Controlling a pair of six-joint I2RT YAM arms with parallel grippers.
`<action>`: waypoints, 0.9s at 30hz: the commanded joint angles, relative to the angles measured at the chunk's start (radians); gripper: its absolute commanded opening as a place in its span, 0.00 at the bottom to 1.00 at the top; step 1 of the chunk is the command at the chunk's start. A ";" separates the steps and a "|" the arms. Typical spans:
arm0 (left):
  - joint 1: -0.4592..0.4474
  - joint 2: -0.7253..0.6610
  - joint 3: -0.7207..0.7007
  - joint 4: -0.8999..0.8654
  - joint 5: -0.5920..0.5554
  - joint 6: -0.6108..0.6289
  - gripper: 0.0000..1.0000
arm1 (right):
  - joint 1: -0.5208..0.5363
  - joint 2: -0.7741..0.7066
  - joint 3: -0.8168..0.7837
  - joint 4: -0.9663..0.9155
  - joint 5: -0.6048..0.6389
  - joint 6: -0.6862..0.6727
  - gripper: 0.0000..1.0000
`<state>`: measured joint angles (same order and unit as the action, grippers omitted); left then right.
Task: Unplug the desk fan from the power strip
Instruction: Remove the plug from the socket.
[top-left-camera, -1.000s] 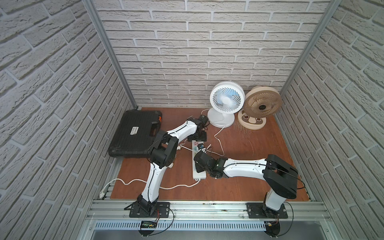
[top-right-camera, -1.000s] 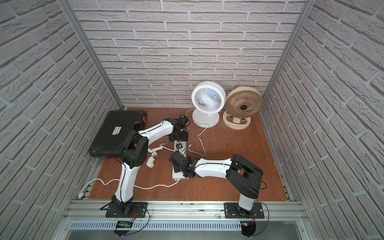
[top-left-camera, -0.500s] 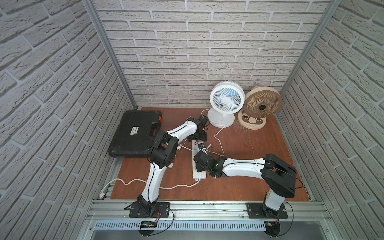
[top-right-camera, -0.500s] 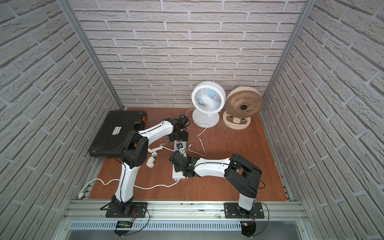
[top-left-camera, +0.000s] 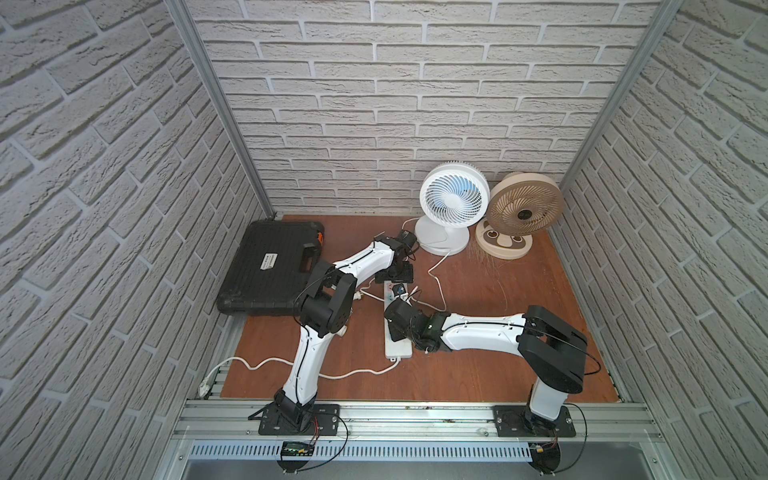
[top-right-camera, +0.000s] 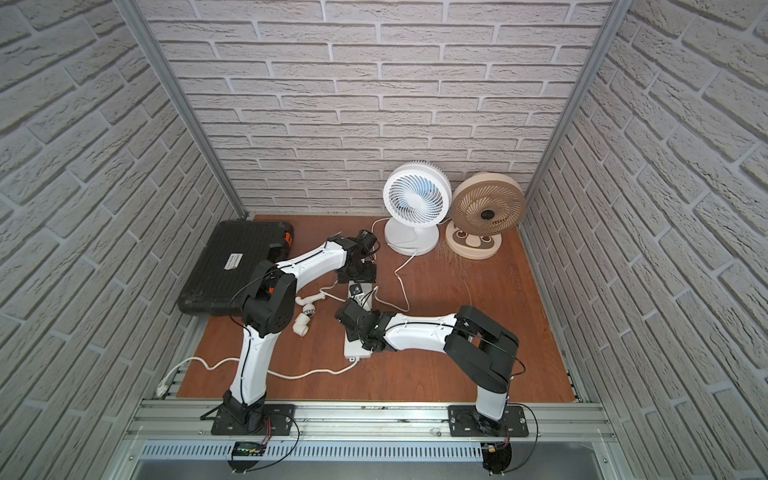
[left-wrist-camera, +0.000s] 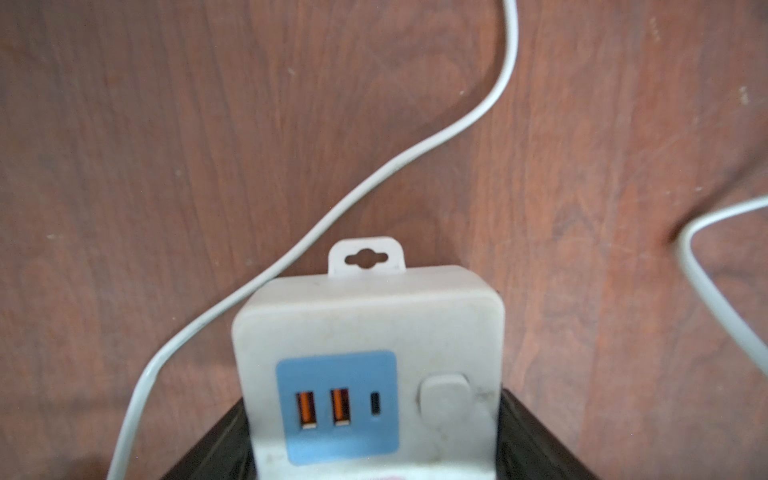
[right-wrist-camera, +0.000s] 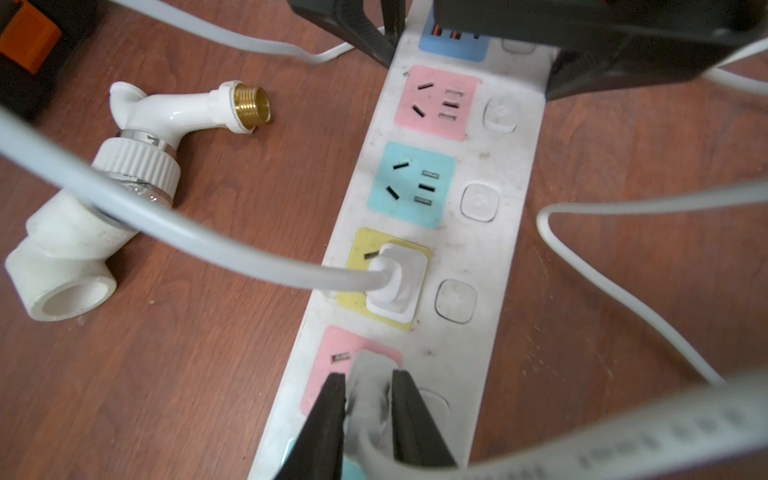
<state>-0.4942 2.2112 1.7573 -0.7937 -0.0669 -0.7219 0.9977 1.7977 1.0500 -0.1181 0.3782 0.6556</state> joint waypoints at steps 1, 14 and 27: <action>0.010 0.065 -0.059 -0.059 -0.009 -0.010 0.00 | -0.005 0.005 0.018 -0.003 0.010 -0.006 0.15; 0.010 0.079 -0.054 -0.059 0.005 -0.020 0.00 | 0.039 0.026 0.071 -0.072 0.108 0.000 0.03; 0.010 0.082 -0.057 -0.057 0.014 -0.018 0.00 | 0.080 0.052 0.130 -0.130 0.203 -0.040 0.03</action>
<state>-0.4942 2.2112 1.7573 -0.7929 -0.0639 -0.7269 1.0641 1.8599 1.1519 -0.2432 0.5293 0.6529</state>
